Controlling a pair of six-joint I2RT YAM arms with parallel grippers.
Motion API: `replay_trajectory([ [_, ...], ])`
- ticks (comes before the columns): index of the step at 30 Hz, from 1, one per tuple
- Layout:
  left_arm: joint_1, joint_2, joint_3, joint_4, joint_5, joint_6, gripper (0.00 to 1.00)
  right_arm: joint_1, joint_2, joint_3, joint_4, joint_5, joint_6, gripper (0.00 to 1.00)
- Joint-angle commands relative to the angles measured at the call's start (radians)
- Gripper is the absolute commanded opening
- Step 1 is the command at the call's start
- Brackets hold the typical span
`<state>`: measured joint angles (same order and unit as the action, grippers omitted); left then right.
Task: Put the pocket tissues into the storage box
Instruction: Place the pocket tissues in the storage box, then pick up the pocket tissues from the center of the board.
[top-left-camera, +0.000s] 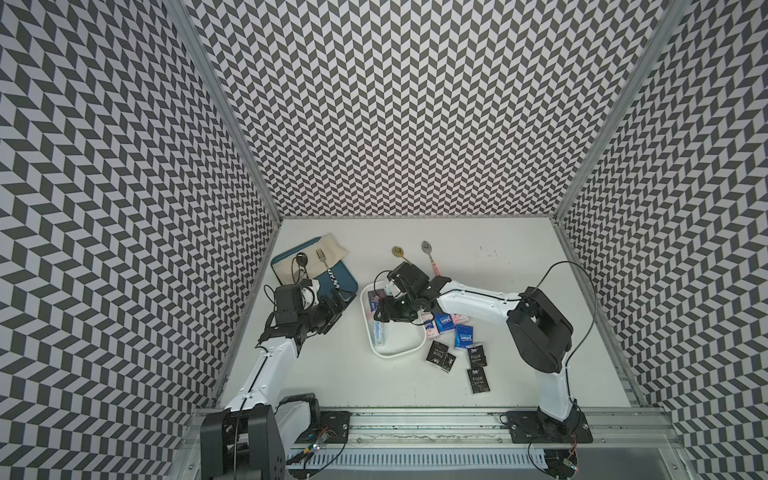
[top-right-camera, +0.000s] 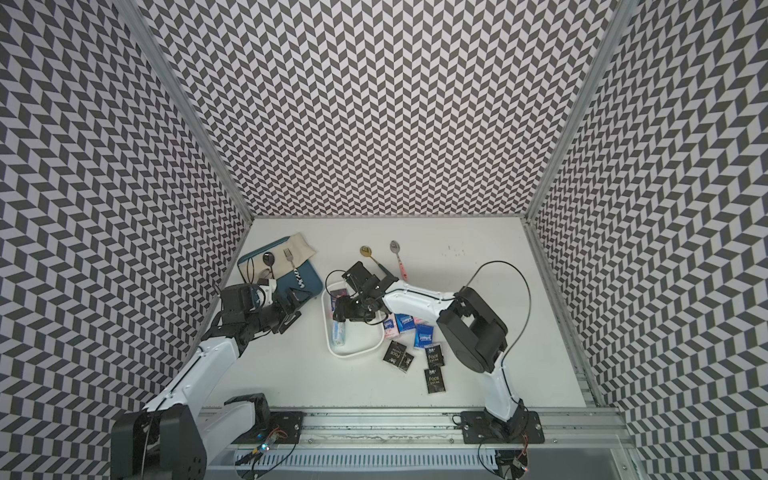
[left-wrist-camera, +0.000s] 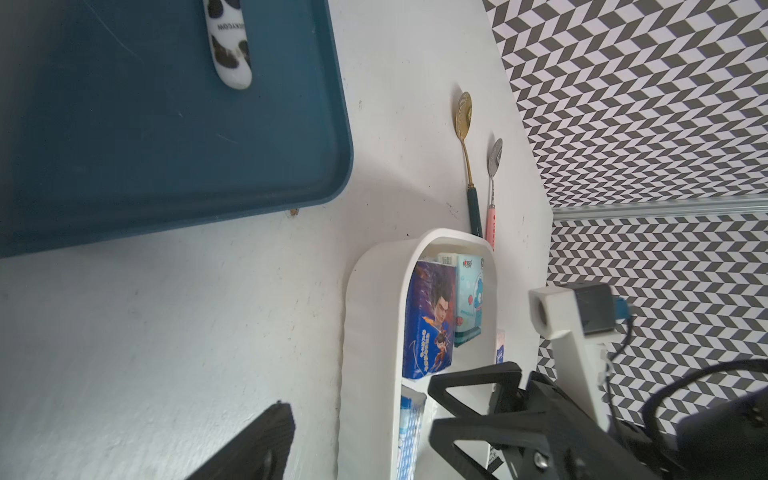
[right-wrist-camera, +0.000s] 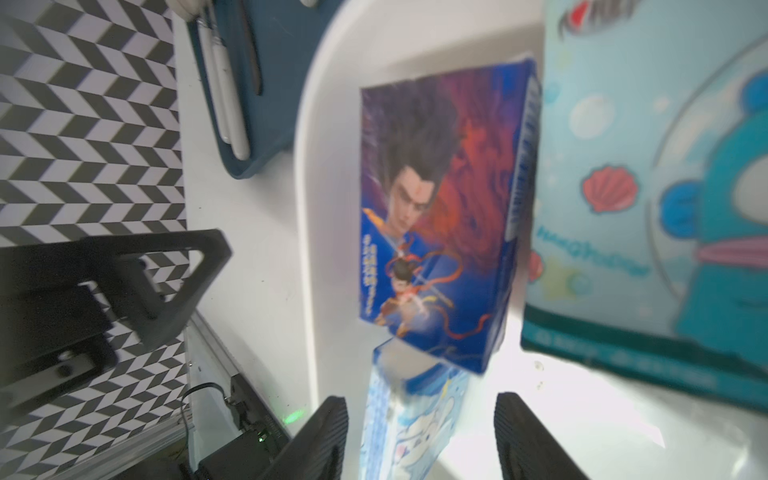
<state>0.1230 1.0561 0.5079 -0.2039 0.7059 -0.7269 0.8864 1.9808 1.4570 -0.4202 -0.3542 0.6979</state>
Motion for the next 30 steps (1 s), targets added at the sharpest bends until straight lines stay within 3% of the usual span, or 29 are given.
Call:
replay_trajectory([
  [1, 0.006, -0.016, 0.04, -0.011, 0.015, 0.011, 1.0, -0.009, -0.114, 0.02, 0.02, -0.041, -0.036, 0.61],
  [6, 0.006, -0.016, 0.05, -0.021, 0.015, 0.015, 1.0, -0.074, -0.23, -0.062, 0.015, -0.054, -0.07, 0.61],
  [14, 0.004, -0.013, 0.057, -0.041, 0.029, 0.031, 1.0, -0.279, -0.327, -0.159, -0.094, 0.111, -0.252, 0.62],
  [22, -0.006, 0.002, 0.068, -0.069, 0.02, 0.05, 1.0, -0.336, -0.215, -0.109, -0.17, 0.371, -0.488, 0.76],
  [30, -0.014, 0.005, 0.073, -0.091, -0.001, 0.059, 1.0, -0.336, -0.079, -0.017, -0.173, 0.441, -0.638, 0.86],
])
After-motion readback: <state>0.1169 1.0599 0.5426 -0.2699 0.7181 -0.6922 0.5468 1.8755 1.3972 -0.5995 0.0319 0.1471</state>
